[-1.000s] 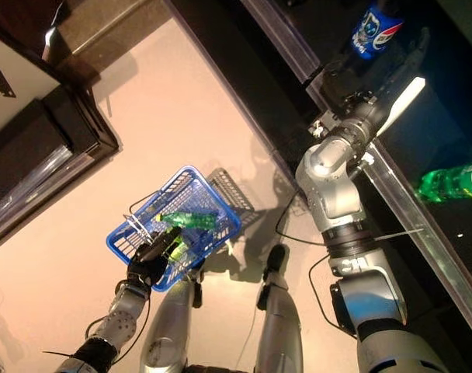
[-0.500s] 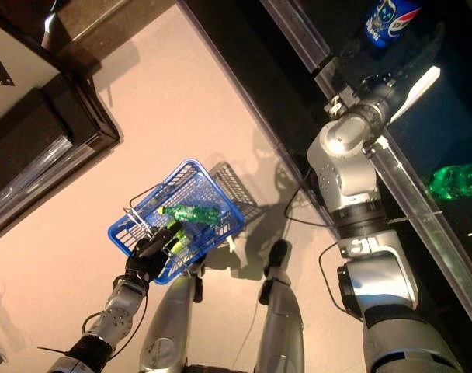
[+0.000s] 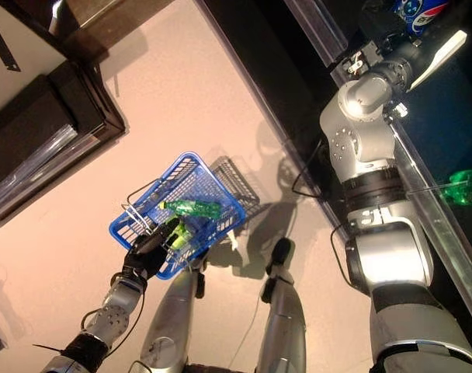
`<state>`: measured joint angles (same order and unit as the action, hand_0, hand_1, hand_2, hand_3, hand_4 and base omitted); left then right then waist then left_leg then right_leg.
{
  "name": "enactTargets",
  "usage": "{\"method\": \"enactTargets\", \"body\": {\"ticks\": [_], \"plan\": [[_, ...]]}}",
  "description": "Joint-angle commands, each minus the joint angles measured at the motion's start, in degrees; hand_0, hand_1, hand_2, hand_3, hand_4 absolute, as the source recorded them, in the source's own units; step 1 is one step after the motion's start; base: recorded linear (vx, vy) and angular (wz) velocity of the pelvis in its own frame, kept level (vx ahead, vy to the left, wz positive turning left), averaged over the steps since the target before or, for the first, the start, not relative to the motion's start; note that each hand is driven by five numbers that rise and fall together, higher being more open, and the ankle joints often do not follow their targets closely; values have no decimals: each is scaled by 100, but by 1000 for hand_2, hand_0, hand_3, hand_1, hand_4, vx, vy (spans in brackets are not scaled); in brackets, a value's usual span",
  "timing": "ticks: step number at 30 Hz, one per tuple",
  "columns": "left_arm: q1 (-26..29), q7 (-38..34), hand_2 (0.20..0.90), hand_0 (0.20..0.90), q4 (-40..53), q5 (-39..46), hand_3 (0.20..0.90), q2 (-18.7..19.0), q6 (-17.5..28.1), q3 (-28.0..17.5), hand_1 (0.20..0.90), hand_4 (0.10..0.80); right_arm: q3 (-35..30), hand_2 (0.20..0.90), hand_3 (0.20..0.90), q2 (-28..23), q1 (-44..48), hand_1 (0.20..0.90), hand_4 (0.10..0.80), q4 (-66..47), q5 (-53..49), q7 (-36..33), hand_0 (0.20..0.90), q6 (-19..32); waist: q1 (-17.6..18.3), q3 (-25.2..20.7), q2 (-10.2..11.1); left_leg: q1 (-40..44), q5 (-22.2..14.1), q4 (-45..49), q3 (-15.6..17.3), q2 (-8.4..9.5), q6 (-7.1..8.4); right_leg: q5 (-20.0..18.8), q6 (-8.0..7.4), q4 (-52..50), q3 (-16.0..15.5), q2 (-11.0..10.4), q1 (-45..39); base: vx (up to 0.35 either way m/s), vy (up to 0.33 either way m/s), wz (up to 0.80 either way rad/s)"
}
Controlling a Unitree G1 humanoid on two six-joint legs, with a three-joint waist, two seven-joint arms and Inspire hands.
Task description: Pick up the drink and place into the basket.
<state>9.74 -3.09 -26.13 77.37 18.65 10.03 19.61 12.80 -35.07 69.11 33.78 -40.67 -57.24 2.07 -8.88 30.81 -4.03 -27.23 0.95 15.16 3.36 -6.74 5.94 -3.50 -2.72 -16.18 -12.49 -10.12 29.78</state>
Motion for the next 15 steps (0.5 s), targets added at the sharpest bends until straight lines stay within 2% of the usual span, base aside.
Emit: {"method": "enactTargets", "body": {"ticks": [1, 10, 11, 13, 14, 15], "plan": [[-509, 375, 300, 300, 1454, 41, 200, 529, 307, -2, 300, 100, 453, 900, 900, -923, 1007, 900, 800, -391, 15, 251, 900, 592, -139, -101, -60, -428, 1, 311, -339, 387, -420, 615, 215, -449, -298, 180, -155, -5, -46, 3], [-547, 521, 300, 300, 1471, 100, 200, 702, 301, 4, 300, 100, 745, 900, 900, -1133, 1454, 900, 800, 148, -102, 240, 900, 715, -230, -101, -34, -508, 36, 208, -403, 437, -416, 588, 196, -419, -397, 175, -64, -5, -28, 6], [-561, 511, 300, 300, 1504, 107, 200, 745, 290, -5, 300, 100, 760, 832, 820, -1205, 1492, 832, 720, 227, -95, 120, 832, 664, -235, -101, -29, -533, 28, 214, -418, 451, -418, 576, 192, -410, -404, 174, -44, -12, -27, 4], [-574, 538, 300, 300, 1504, 117, 200, 764, 302, -4, 300, 100, 810, 411, 329, -1246, 1565, 411, 229, 308, 57, -134, 411, 537, -242, -101, -26, -562, 22, 227, -423, 464, -433, 567, 189, -419, -409, 171, -9, 30, -34, 2], [-610, 543, 300, 300, 1496, 119, 200, 768, 302, 11, 300, 100, 831, 300, 200, -1252, 1555, 300, 100, 365, 98, -254, 300, 470, -243, -101, -27, -443, -130, 248, -462, 469, -406, 705, 137, -473, -333, 183, -100, -20, -34, 0], [-589, 561, 300, 300, 1542, 141, 200, 821, 288, -13, 300, 100, 896, 300, 200, -1342, 1703, 300, 100, 598, 99, -329, 300, 384, -259, -101, -18, -584, 7, 223, -425, 481, -442, 561, 182, -418, -411, 177, 26, 60, -42, 0]]}}
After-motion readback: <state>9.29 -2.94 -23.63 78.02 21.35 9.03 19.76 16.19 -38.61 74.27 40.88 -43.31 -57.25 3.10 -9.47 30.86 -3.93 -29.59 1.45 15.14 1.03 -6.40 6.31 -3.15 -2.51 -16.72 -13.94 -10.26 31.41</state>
